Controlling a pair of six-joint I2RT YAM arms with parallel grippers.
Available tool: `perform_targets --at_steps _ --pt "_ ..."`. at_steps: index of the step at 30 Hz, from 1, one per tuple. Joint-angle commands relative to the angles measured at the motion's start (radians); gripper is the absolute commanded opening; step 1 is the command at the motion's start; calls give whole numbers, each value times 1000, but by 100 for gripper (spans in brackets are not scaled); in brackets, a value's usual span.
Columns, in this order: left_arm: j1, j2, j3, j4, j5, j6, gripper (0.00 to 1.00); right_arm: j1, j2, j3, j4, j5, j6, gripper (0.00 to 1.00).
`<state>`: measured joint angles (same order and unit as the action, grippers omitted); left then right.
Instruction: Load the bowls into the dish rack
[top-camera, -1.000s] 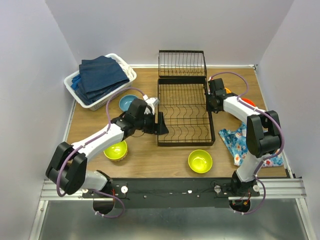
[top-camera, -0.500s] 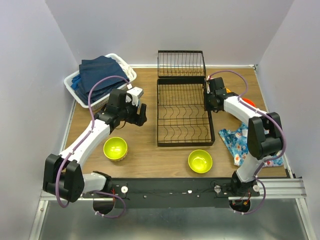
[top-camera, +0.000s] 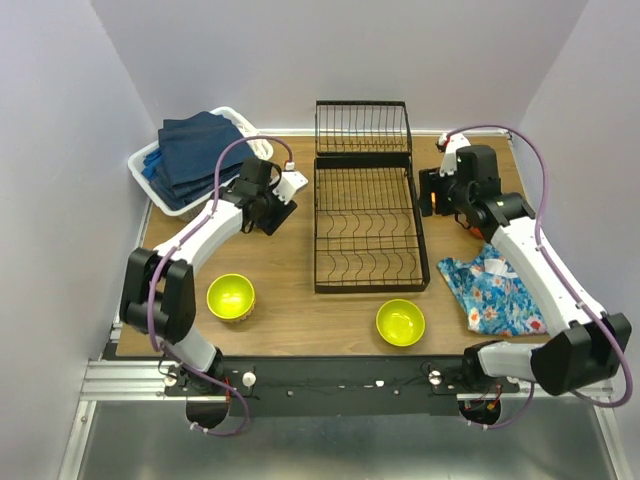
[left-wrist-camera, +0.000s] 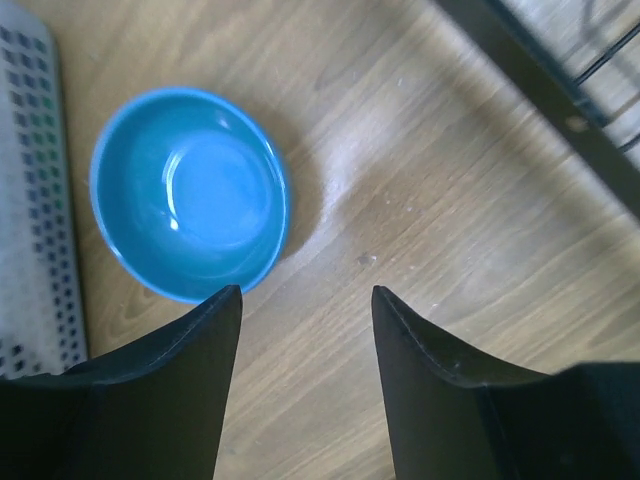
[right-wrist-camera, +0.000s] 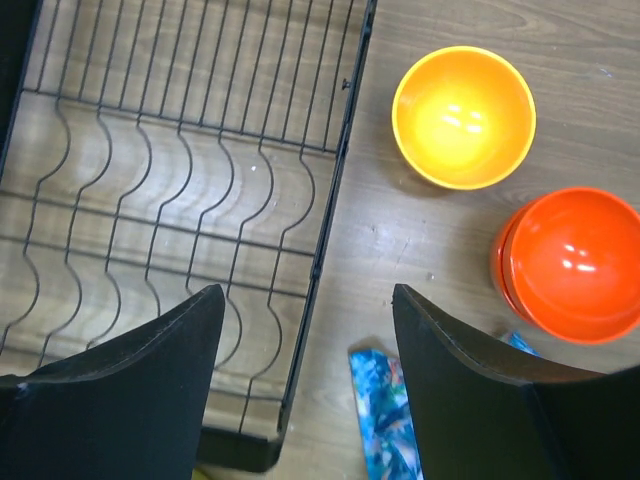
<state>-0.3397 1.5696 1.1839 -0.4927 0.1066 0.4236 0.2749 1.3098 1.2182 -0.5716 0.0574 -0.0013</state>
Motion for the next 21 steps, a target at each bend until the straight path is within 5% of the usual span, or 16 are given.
perform_targets --at_steps 1,15,21 --pt "21 96 65 -64 -85 41 63 -14 -89 -28 -93 -51 -32 76" --pt "28 302 172 -81 -108 14 48 -212 -164 -92 -60 -140 66 78" --pt "28 302 158 -69 -108 35 21 -253 -175 -109 -54 -159 96 78"
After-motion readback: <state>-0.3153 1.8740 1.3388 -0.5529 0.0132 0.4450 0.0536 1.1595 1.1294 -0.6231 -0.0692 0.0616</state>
